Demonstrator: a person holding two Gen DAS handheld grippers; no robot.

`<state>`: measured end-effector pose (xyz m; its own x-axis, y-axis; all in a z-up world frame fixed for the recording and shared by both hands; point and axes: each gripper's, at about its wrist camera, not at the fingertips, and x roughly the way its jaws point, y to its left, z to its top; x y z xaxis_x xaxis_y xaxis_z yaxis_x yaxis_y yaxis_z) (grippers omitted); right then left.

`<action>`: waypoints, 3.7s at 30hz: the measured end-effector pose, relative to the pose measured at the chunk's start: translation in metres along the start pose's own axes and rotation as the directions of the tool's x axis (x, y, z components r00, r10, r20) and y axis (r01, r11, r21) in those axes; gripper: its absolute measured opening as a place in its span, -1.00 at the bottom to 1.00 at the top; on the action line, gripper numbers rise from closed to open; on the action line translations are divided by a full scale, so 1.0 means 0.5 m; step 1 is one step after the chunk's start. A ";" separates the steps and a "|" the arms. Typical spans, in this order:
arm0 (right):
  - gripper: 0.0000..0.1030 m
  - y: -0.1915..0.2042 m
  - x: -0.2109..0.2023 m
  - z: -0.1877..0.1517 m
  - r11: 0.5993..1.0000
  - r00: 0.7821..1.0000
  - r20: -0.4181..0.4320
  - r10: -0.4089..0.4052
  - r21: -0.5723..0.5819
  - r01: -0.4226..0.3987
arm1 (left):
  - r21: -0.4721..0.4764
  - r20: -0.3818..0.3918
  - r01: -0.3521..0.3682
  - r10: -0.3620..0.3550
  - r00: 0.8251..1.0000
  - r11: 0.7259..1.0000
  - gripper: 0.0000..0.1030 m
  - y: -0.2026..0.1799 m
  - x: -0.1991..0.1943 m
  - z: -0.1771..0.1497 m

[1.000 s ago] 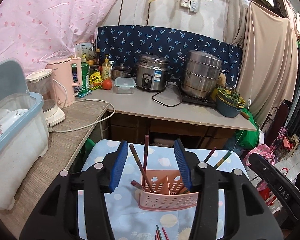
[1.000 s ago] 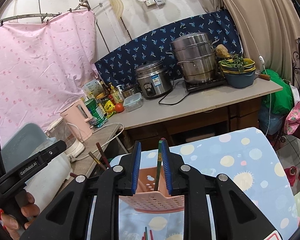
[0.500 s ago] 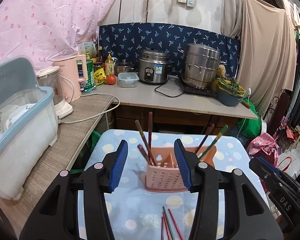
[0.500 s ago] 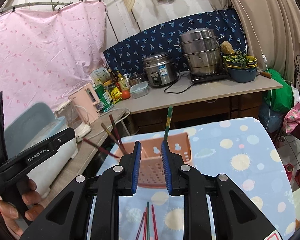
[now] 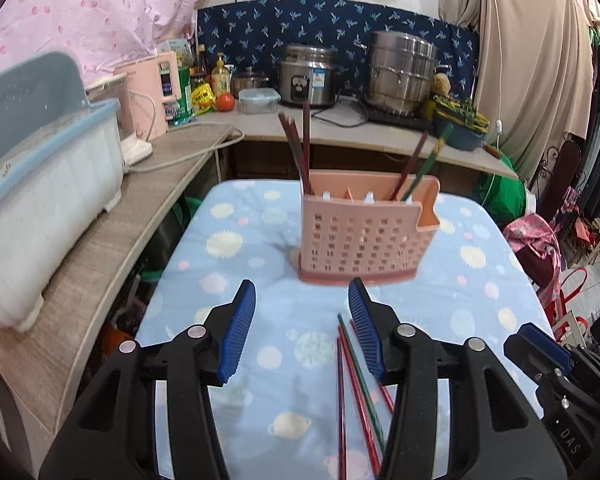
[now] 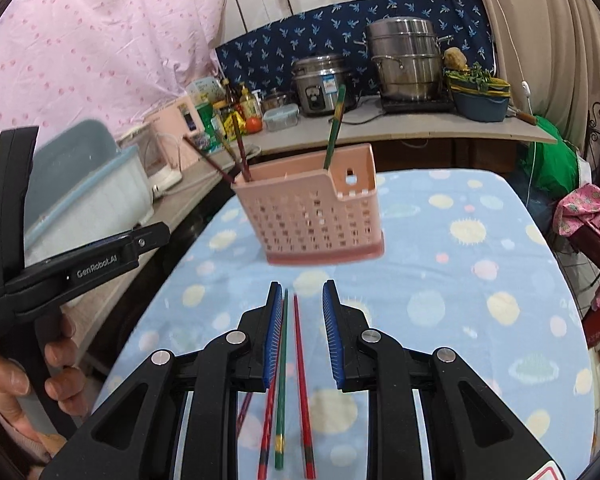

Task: Organize utensils
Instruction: 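Move both open tools back down to the remaining chopsticks, then grasp a red chopstick with the left tool while the right tool grasps another red one, then lift both red chopsticks and carry them above the pink holder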

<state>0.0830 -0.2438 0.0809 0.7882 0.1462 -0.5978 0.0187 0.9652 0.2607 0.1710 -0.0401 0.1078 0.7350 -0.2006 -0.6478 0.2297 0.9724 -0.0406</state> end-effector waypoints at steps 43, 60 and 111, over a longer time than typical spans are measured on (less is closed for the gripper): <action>-0.82 0.003 0.075 -0.281 0.995 0.960 -0.263 -0.095 -0.058 0.083 | 0.064 -0.337 0.103 -0.075 0.939 0.993 0.01 -0.027 0.028 -0.365; -0.83 -0.004 0.074 -0.281 0.995 0.962 -0.259 -0.090 -0.052 0.080 | 0.106 -0.343 0.101 -0.059 0.937 0.989 -0.26 -0.040 0.032 -0.380; -0.86 -0.036 -0.113 0.013 0.998 0.989 0.145 -0.016 0.055 0.008 | 0.000 -0.073 0.154 -0.153 0.985 0.988 -0.86 0.002 -0.083 -0.058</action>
<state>0.0421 -0.2708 0.1146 0.8687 0.0977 -0.4857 0.0591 0.9529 0.2973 0.1223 -0.0274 0.1124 0.6425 -0.3382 -0.6876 0.3400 0.9300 -0.1397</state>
